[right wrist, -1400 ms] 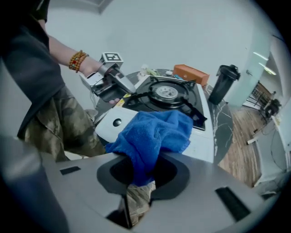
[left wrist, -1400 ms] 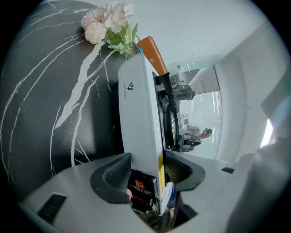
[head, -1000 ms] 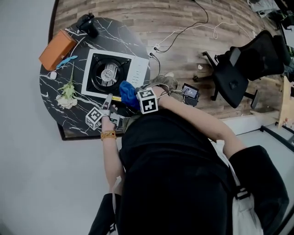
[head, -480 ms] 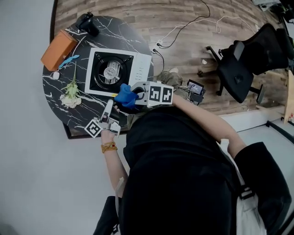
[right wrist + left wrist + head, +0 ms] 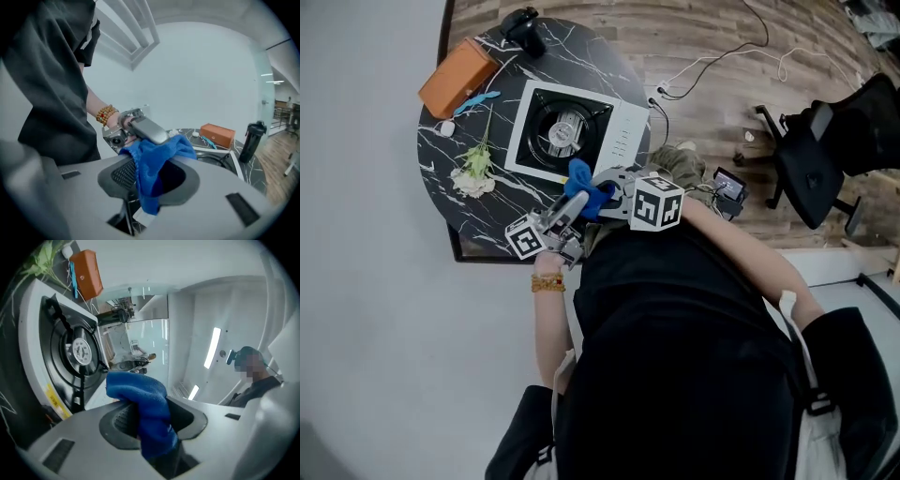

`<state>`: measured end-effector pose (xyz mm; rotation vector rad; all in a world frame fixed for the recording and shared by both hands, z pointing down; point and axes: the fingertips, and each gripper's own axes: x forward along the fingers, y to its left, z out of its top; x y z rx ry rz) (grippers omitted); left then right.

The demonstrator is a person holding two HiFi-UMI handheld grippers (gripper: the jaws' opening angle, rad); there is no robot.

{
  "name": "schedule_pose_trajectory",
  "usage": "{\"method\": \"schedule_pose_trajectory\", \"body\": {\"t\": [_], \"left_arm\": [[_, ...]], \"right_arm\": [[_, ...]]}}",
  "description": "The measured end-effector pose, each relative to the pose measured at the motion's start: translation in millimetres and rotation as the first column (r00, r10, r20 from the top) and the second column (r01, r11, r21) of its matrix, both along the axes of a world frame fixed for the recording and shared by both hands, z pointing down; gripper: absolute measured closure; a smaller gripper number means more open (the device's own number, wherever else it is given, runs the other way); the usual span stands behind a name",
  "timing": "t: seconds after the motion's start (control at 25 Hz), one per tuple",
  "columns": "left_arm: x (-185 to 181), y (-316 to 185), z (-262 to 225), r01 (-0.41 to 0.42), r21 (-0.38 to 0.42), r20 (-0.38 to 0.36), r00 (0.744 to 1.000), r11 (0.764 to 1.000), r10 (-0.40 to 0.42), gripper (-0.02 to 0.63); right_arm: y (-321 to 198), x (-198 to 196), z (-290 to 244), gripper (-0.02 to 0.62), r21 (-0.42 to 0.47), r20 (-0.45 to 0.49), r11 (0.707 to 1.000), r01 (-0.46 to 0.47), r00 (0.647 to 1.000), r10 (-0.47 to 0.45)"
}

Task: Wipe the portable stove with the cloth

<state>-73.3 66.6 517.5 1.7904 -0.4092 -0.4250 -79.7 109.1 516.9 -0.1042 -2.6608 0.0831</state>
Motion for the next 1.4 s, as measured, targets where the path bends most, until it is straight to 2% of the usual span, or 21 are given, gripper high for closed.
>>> {"method": "schedule_pose_trajectory", "body": {"t": [0.08, 0.12, 0.16, 0.2, 0.24, 0.28, 0.32, 0.36, 0.48, 0.52, 0.64, 0.68, 0.72, 0.8, 0.92, 1.08, 1.16, 1.28, 1.4], "left_arm": [[-30, -13, 20, 0.148, -0.071, 0.087, 0.986, 0.987, -0.141, 0.517], [-55, -22, 31, 0.253, -0.087, 0.163, 0.958, 0.964, -0.236, 0.520], [-82, -33, 40, 0.354, -0.074, 0.263, 0.909, 0.932, -0.325, 0.523], [-109, -44, 47, 0.435, -0.031, 0.375, 0.840, 0.900, -0.393, 0.523], [-131, -54, 51, 0.485, 0.028, 0.481, 0.760, 0.874, -0.437, 0.523], [-148, -62, 54, 0.504, 0.084, 0.567, 0.685, 0.860, -0.457, 0.523], [-159, -70, 58, 0.500, 0.124, 0.629, 0.629, 0.857, -0.457, 0.523], [-163, -76, 63, 0.479, 0.144, 0.672, 0.595, 0.866, -0.441, 0.523], [-151, -89, 91, 0.358, 0.131, 0.776, 0.543, 0.925, -0.320, 0.523], [-143, -91, 101, 0.311, 0.123, 0.811, 0.516, 0.942, -0.276, 0.523], [-127, -92, 112, 0.213, 0.139, 0.892, 0.396, 0.967, -0.216, 0.523], [-125, -91, 112, 0.185, 0.137, 0.909, 0.367, 0.973, -0.198, 0.523], [-121, -89, 113, 0.155, 0.128, 0.920, 0.352, 0.980, -0.176, 0.523], [-111, -84, 114, 0.091, 0.096, 0.928, 0.351, 0.991, -0.122, 0.523], [-91, -74, 118, -0.005, 0.037, 0.925, 0.379, 0.999, -0.032, 0.525], [-54, -48, 120, -0.144, -0.037, 0.901, 0.424, 0.989, 0.096, 0.525], [-36, -37, 121, -0.189, -0.055, 0.887, 0.441, 0.980, 0.134, 0.525], [-30, -34, 120, -0.194, -0.057, 0.875, 0.463, 0.979, 0.143, 0.526], [-35, -37, 114, -0.141, -0.039, 0.841, 0.531, 0.989, 0.108, 0.526]], "right_arm": [[-1, 7, 19, 0.467, -0.017, -0.074, 1.000, -0.020, 0.997, 0.018], [-1, 11, 28, 0.466, -0.026, -0.102, 0.999, -0.030, 0.994, 0.027], [-2, 16, 34, 0.466, -0.037, -0.125, 0.998, -0.041, 0.992, 0.036], [-3, 21, 39, 0.466, -0.051, -0.142, 0.997, -0.053, 0.989, 0.045], [-3, 25, 43, 0.467, -0.063, -0.153, 0.996, -0.064, 0.987, 0.054], [-4, 27, 45, 0.468, -0.071, -0.160, 0.995, -0.074, 0.985, 0.062], [-4, 28, 46, 0.468, -0.076, -0.162, 0.994, -0.080, 0.985, 0.067], [-3, 28, 46, 0.468, -0.078, -0.161, 0.994, -0.081, 0.985, 0.068], [-1, 24, 44, 0.469, -0.068, -0.157, 0.996, -0.063, 0.986, 0.052], [0, 23, 43, 0.469, -0.063, -0.155, 0.996, -0.058, 0.987, 0.048], [-2, 20, 38, 0.469, -0.063, -0.139, 0.996, -0.063, 0.989, 0.054], [-3, 19, 36, 0.469, -0.065, -0.134, 0.996, -0.067, 0.989, 0.058], [-3, 18, 36, 0.471, -0.066, -0.131, 0.995, -0.070, 0.989, 0.061], [-4, 17, 37, 0.472, -0.071, -0.131, 0.995, -0.073, 0.989, 0.063], [-5, 16, 41, 0.472, -0.074, -0.138, 0.995, -0.069, 0.989, 0.058], [-4, 14, 42, 0.472, -0.080, -0.143, 0.995, -0.061, 0.988, 0.049], [-4, 17, 45, 0.472, -0.082, -0.151, 0.994, -0.068, 0.987, 0.055], [-8, 20, 46, 0.472, -0.089, -0.155, 0.992, -0.084, 0.985, 0.069], [-8, 22, 48, 0.472, -0.096, -0.161, 0.991, -0.091, 0.984, 0.075]]}}
